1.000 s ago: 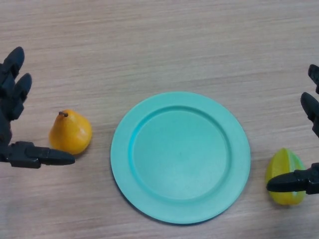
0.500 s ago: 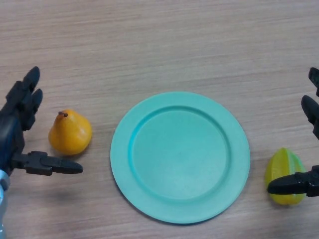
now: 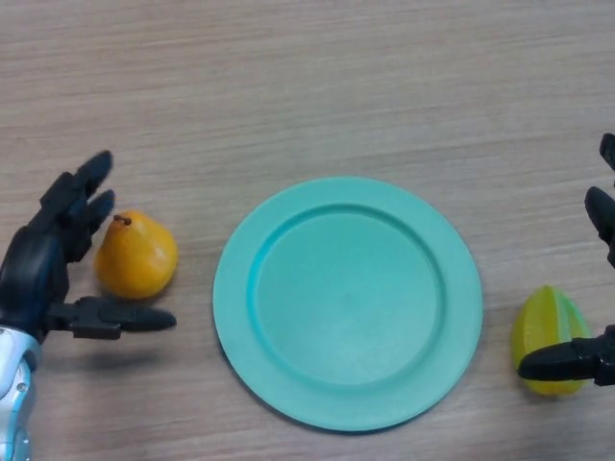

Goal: Pick up the yellow pear and place it on the plate

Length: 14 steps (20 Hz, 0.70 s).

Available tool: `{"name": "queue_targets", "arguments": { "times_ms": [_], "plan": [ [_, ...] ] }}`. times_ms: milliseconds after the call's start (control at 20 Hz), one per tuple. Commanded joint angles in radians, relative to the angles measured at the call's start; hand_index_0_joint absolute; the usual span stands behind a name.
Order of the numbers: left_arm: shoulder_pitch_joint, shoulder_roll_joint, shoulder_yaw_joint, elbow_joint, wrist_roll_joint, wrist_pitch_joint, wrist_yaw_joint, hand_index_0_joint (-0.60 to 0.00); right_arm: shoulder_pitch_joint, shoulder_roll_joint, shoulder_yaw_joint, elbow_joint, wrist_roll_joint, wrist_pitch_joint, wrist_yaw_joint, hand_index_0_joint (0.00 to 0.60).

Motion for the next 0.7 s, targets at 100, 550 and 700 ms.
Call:
{"name": "queue_targets", "arguments": {
  "times_ms": [100, 550, 700],
  "plan": [
    [-0.088, 0.04, 0.016, 0.1, 0.084, -0.29, 0.143, -0.6, 0.001, -0.016, -0.099, -0.092, 0.018, -0.106, -0.012, 0.0],
    [-0.074, 0.065, -0.017, 0.01, 0.357, -0.269, 0.366, -0.6, 0.013, -0.003, -0.114, -0.11, -0.011, -0.117, -0.006, 0.0],
    [-0.014, 0.024, -0.012, -0.236, 0.232, -0.161, 0.264, -0.6, 0.012, 0.001, -0.111, -0.113, -0.012, -0.115, -0.009, 0.0]
  ]
}}
